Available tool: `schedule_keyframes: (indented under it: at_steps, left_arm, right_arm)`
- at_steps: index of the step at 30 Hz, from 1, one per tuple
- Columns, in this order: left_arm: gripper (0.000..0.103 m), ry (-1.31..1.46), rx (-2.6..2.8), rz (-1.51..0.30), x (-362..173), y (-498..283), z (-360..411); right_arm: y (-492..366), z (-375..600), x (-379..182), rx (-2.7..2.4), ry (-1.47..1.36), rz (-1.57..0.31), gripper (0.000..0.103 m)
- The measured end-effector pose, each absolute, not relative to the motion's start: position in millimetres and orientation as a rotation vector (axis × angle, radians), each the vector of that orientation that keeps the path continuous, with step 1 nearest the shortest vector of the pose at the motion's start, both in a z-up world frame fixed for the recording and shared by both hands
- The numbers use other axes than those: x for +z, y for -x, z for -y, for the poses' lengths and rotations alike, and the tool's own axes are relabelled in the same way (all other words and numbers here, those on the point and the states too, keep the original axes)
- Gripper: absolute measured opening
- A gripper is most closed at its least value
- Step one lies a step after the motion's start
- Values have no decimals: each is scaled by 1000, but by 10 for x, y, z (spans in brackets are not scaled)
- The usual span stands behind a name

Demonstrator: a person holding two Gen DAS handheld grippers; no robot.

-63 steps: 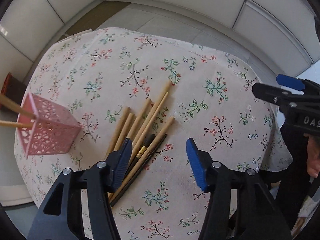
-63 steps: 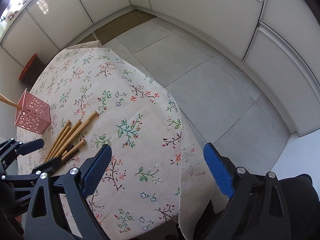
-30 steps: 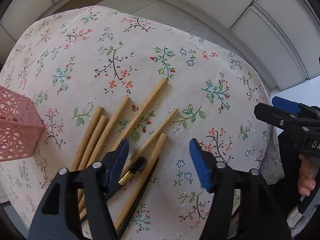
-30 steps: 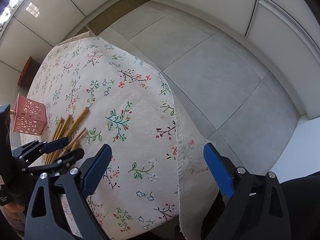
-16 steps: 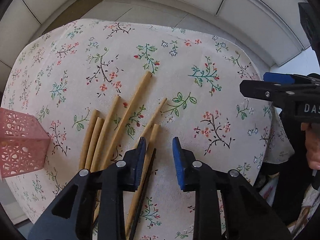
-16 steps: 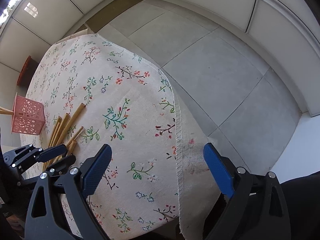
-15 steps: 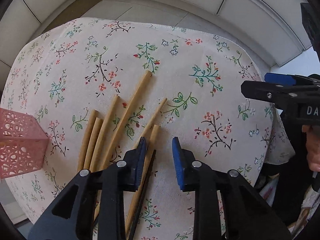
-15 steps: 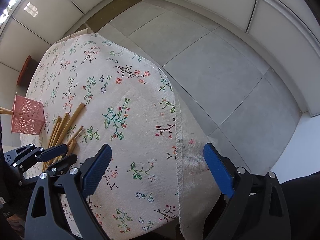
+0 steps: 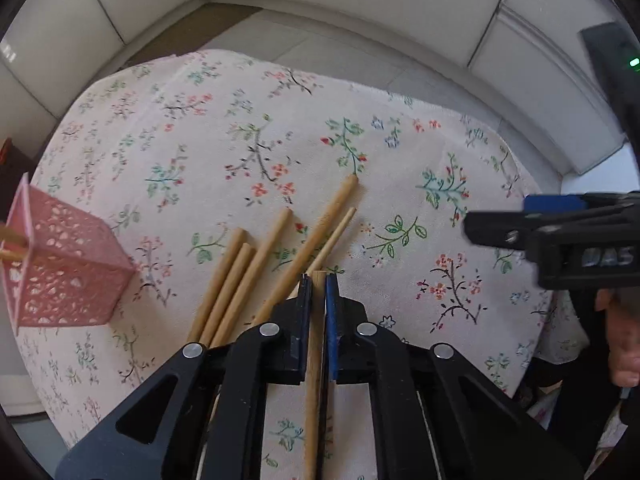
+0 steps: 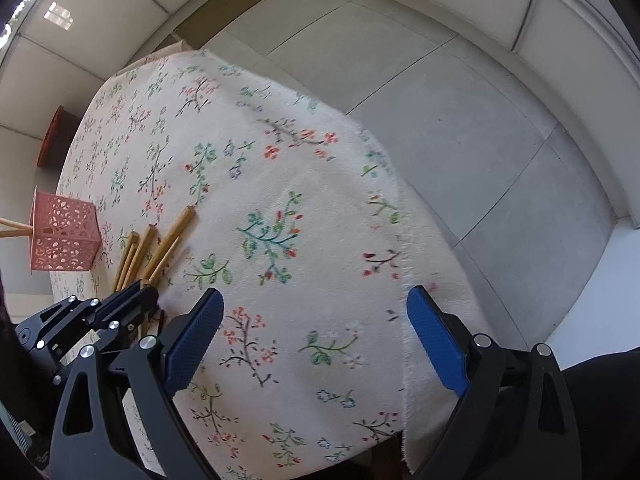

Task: Organize utensils
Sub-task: 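Grasp a chopstick from the pile with the right gripper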

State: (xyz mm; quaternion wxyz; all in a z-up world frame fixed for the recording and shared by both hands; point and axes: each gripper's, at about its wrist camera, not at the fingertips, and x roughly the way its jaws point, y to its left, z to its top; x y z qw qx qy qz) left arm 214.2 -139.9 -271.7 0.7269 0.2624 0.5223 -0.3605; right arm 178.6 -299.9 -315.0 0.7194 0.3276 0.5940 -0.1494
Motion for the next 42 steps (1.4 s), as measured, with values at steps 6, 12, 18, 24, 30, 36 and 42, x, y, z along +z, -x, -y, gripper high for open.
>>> schedule_keyframes:
  at_steps: [6, 12, 18, 24, 30, 36, 42]
  left_arm:
    - [6, -371, -741, -1029, -1985, -2075, 734]
    - [6, -316, -683, -939, -1704, -1772, 357]
    - [6, -266, -681, -879, -1553, -1785, 190]
    - [6, -230, -688, -860, -1457, -1783, 58]
    - [6, -187, -649, -840, -1321, -1767, -82]
    - [7, -158, -640, -809, -1194, -1717, -137]
    - [7, -194, -636, -786, -1100, -1610, -62]
  right_arm:
    - [-2196, 2752, -3274, -368, -994, -1339, 88]
    - [-2517, 2531, -3206, -566, -956, -1355, 61]
    - [-2571, 2353, -3167, -623, -890, -1367, 41]
    - [-2800, 2137, -3152, -654, -873, -1331, 35]
    - [-2844, 2157, -3216, -491, -931, -1309, 8]
    - [-2605, 2366, -3105, -203, -988, -1201, 5]
    - [-2414, 2466, -2671, -79, -917, -1078, 5]
